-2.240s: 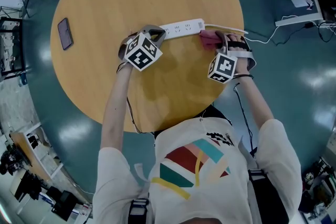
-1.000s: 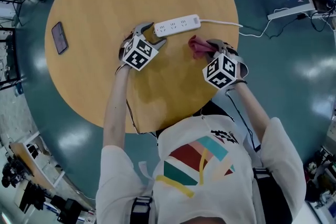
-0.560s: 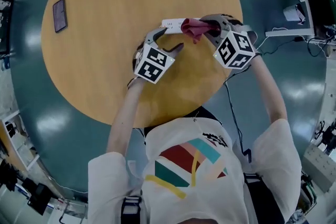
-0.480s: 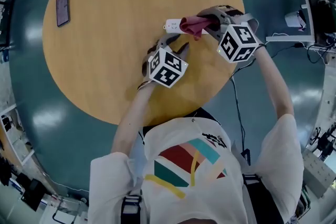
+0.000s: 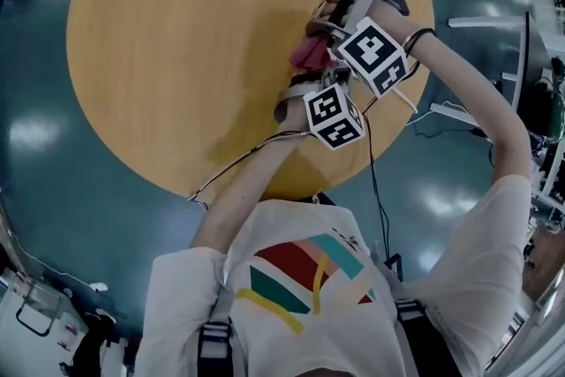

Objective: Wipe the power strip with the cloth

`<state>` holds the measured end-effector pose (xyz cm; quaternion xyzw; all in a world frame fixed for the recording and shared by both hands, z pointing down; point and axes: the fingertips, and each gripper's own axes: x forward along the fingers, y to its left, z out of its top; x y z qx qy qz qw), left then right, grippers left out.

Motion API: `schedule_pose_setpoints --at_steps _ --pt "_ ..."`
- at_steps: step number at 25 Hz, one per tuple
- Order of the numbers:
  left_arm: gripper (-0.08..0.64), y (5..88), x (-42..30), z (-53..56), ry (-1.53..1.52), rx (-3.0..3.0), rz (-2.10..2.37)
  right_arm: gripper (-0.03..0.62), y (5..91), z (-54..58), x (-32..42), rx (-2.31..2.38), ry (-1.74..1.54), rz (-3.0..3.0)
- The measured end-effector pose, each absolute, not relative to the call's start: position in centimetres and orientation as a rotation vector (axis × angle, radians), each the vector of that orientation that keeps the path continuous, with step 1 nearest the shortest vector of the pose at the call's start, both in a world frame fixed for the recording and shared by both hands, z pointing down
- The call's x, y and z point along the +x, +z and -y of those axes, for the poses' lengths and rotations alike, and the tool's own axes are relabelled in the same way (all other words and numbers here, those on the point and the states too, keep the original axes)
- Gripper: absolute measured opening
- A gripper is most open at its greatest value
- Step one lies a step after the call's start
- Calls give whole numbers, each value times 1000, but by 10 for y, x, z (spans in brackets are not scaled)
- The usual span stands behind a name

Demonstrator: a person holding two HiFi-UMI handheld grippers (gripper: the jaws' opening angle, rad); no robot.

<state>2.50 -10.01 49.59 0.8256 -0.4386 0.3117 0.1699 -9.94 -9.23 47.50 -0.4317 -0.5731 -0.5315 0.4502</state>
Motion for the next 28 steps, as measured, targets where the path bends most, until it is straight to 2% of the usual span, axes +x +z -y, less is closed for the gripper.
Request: schedule_pose_setpoints --at_steps 11,19,28 --pt "41 482 -15 95 875 2214 1289 38 493 49 -127 -1431 -1321 1208" --pt "41 498 48 150 806 2186 1253 38 515 116 -51 -1482 -1358 1098" --pt "41 512 48 157 805 2181 1251 38 532 165 -54 -1388 -1396 1031"
